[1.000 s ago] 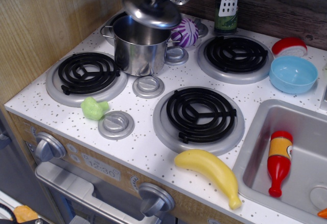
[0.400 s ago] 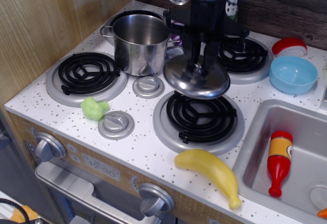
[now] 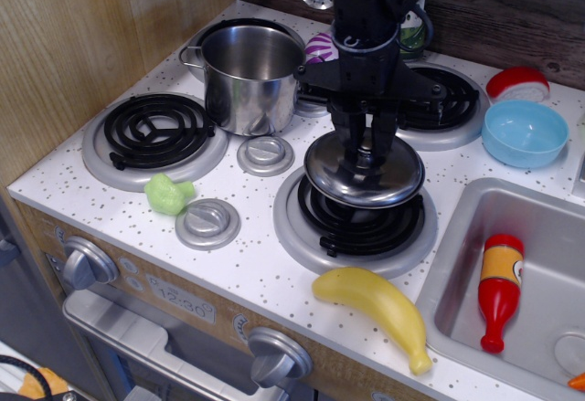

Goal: Take lid off pot or pan

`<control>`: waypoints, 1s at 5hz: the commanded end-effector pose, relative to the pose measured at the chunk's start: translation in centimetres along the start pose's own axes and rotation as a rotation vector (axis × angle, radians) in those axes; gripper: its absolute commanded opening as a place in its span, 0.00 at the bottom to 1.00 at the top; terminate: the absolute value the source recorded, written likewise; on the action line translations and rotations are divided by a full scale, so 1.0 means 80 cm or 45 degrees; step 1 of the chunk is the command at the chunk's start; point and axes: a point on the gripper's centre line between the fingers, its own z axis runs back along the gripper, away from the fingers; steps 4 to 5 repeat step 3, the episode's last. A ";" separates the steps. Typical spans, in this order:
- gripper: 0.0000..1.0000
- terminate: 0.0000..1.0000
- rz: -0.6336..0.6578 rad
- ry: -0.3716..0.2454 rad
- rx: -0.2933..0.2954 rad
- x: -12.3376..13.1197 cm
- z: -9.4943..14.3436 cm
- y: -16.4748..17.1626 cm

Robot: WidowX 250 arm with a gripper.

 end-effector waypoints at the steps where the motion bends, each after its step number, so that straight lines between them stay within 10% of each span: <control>1: 1.00 0.00 -0.017 -0.057 -0.050 0.000 -0.012 0.007; 2: 1.00 0.00 0.006 -0.080 -0.102 -0.005 -0.024 0.009; 3: 1.00 1.00 0.006 -0.080 -0.102 -0.005 -0.024 0.009; 5: 1.00 1.00 0.006 -0.080 -0.102 -0.005 -0.024 0.009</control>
